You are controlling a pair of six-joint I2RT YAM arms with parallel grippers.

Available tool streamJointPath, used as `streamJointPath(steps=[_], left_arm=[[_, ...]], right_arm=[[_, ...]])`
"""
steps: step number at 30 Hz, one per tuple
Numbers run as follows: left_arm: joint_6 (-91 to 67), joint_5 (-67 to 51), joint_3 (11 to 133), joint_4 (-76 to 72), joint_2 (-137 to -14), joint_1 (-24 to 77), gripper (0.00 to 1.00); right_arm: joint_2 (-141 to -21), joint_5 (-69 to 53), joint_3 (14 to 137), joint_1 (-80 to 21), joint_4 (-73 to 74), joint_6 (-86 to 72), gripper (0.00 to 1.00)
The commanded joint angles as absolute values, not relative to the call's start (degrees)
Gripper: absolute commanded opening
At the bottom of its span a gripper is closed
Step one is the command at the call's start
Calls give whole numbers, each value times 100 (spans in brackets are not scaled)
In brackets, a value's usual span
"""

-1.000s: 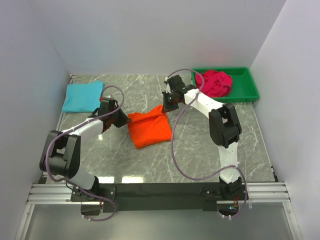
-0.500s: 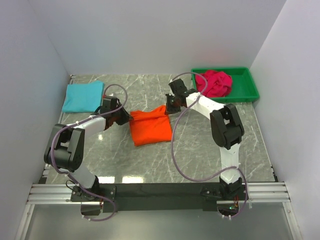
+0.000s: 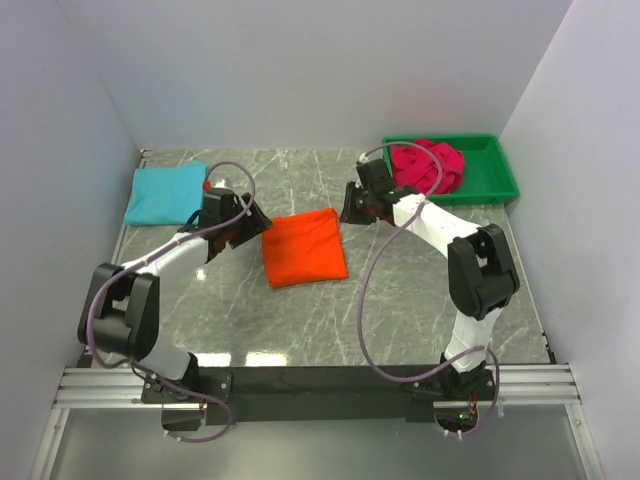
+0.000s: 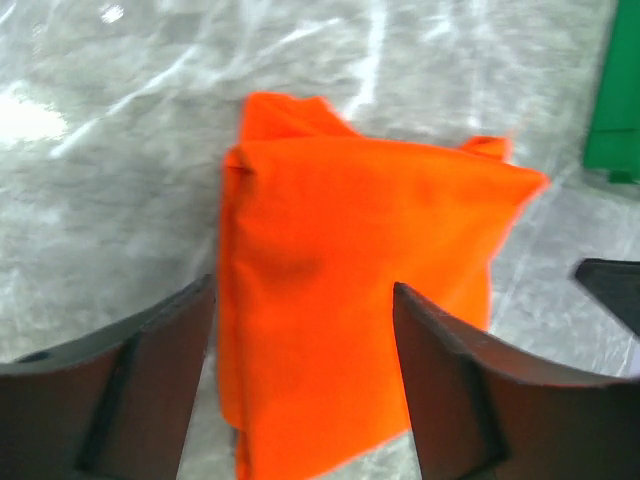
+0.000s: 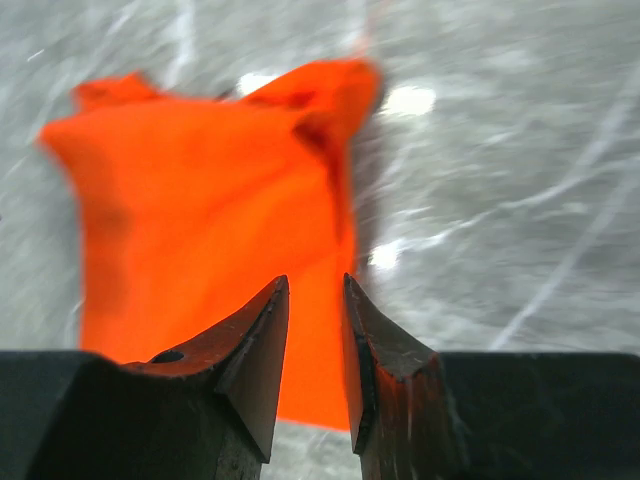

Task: Fold and stack the t-shirts
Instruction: Fold the tshirt

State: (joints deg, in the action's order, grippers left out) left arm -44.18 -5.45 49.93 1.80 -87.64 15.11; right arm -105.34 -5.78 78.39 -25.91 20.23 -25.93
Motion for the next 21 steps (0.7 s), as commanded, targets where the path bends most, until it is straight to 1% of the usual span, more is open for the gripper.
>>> streamJointPath(steps=[1, 3, 4, 5, 6, 9, 14, 18, 20, 21], left_arm=[[-4122, -141, 5027, 324, -8315, 1827, 71], [-4087, -149, 5080, 343, -8446, 1881, 65], [-4078, -167, 5124, 334, -8516, 1898, 58], [-4069, -167, 5237, 334, -8665, 1907, 55], [-4052, -176, 5308, 325, -8753, 1907, 49], [-3964, -193, 5659, 238, -9131, 1907, 42], [-3789, -334, 6388, 132, -10026, 1916, 39], [-3779, -369, 6767, 88, -10669, 1907, 38], [-3805, -422, 6899, 70, -11029, 1890, 37], [-3840, -448, 6934, 44, -11135, 1881, 37]], right_arm=[[-10186, -1446, 7620, -2593, 1336, -2435, 35], [-10396, -1783, 7734, -2593, 1310, -2365, 34], [-10467, -2028, 7787, -2601, 1283, -2338, 34], [-10537, -2152, 7883, -2619, 1231, -2329, 33], [-10703, -2284, 7953, -2602, 1126, -2312, 33], [-11231, -2785, 8445, -2593, 1204, -2268, 33], [-11934, -3137, 8833, -2453, 845, -2609, 31], [-12330, -3550, 8789, -2067, 91, -3216, 30], [-12584, -3621, 8754, -1943, 9, -3593, 30], [-12664, -3682, 8737, -1899, -348, -3734, 30]])
